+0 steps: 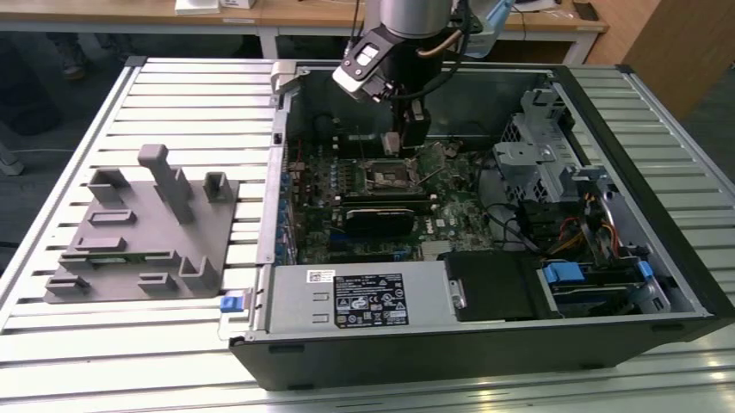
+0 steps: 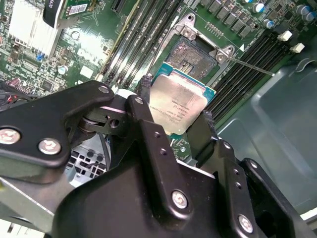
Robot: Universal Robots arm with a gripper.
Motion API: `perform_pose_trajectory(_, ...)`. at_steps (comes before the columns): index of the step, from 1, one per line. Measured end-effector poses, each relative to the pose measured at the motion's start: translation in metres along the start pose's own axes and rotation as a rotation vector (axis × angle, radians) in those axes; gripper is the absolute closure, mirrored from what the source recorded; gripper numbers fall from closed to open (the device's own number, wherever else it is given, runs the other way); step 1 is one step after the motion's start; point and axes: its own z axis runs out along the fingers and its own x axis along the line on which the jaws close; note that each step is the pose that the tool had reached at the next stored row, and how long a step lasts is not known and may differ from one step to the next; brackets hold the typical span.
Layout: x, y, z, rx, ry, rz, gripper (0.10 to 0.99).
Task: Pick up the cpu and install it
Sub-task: 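Place the cpu into insertion slot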
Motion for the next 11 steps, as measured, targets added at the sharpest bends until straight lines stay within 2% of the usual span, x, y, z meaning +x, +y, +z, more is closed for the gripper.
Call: perform_pose_trajectory(11, 0.0014, -0.0006, 0.0130, 0.000, 0.0000, 0.000, 0.545)
